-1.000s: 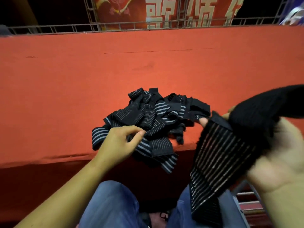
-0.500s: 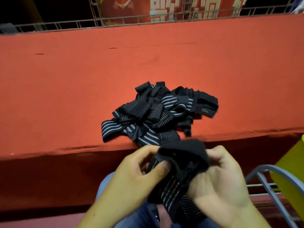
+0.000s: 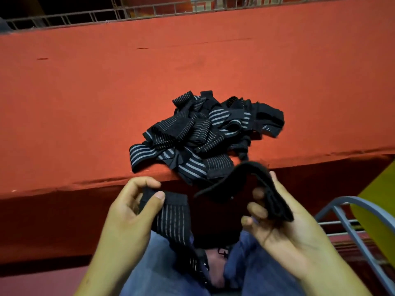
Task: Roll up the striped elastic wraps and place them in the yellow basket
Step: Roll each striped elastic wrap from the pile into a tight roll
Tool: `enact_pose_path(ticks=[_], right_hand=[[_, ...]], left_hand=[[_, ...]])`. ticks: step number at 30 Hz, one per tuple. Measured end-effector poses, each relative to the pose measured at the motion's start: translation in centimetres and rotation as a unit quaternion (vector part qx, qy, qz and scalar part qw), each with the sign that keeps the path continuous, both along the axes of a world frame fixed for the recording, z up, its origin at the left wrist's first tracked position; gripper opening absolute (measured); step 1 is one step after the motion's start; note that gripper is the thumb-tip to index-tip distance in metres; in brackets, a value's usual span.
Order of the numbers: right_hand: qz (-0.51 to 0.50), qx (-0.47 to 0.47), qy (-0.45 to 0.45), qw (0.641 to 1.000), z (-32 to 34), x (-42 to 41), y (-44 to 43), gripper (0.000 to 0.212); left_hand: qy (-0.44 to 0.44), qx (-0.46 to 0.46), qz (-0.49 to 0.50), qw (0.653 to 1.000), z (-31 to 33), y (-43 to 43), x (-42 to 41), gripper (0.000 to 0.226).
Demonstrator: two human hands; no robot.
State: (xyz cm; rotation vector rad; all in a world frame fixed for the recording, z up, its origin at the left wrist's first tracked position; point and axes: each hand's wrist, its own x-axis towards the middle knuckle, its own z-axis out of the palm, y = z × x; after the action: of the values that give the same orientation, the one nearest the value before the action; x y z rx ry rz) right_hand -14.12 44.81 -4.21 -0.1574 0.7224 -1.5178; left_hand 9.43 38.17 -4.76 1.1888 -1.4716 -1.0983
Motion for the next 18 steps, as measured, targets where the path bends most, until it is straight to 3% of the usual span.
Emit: enact_pose_path(ticks=[4,6,9,12,14,18], right_hand=[[-0.016,0.023,-0.012,1.000,0.2,0.1,0.0,0.028],[-0.005,0.027,-0.004,1.000,0.3,0.6,0.0,0.033],[0.023,0.038,0.017,0.999,-0.4,1.5,0.0,0.039],[0.048,0.059,0.019,0.997,-1.3,2.5,0.0,0.052],[0.054,0.059,0.015,0.997,-1.5,3.1,0.3,0.054],[0.085,0.030,0.080,0.993,-1.3,3.6,1.1,0.044]], left_hand=[[-0.074,-0.048,-0.035,0.995,0.9,1.0,-0.6,0.028],[-0.093,-0.049,-0.079,0.991,1.4,1.9,-1.4,0.012],[-0.123,-0.047,-0.123,0.984,1.8,2.9,-2.9,0.029],[-0.030,0.006,-0.179,0.983,1.8,3.3,-4.4,0.039],[-0.015,0.011,-0.204,0.979,1.7,3.5,-5.1,0.042],[-0.049,-0.033,-0.173,0.983,1.9,3.4,-5.2,0.023]])
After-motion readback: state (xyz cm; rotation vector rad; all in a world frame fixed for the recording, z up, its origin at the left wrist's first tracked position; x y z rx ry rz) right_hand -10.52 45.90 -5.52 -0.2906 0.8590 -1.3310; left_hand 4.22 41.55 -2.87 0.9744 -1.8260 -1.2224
